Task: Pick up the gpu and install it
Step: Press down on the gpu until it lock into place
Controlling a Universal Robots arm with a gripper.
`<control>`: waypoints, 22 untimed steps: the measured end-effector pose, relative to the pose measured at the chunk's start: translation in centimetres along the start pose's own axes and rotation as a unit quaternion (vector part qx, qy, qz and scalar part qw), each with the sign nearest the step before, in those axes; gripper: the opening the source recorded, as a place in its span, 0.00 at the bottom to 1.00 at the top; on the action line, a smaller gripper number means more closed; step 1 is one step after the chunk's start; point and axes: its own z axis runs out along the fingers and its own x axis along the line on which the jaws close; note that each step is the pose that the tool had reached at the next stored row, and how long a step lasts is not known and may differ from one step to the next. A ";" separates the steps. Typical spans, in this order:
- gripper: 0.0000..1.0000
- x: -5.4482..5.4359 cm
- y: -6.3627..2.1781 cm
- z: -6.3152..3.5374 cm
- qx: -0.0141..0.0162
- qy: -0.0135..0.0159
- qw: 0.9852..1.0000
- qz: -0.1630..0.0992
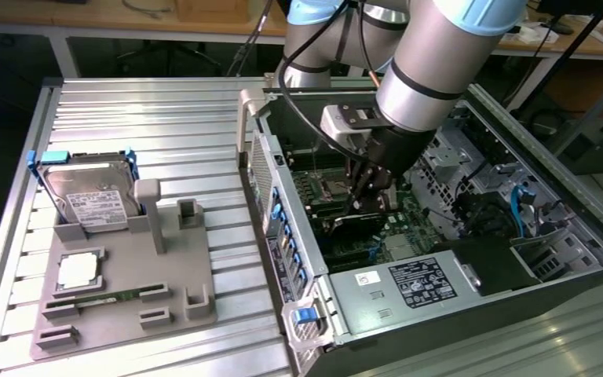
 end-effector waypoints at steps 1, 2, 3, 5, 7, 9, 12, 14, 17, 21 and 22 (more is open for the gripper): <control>0.11 0.0 0.00 0.00 0.000 0.000 1.000 0.000; 0.11 0.0 0.00 0.00 0.000 0.000 1.000 0.000; 0.11 0.0 0.00 0.00 0.000 0.000 1.000 0.000; 0.11 0.0 0.14 0.19 0.001 0.000 1.000 0.000; 0.11 -0.1 0.17 0.57 0.001 0.000 1.000 0.000; 0.11 -0.1 0.18 0.95 0.001 0.000 1.000 0.000; 0.11 -0.4 0.16 1.64 0.001 0.000 1.000 0.000; 0.11 -0.5 0.12 2.10 0.001 0.000 1.000 0.000; 0.11 -0.5 0.12 2.23 0.001 0.001 1.000 0.000; 0.11 -0.5 0.14 2.12 0.002 0.001 1.000 0.000; 0.11 -0.5 0.18 1.69 0.002 0.002 1.000 0.000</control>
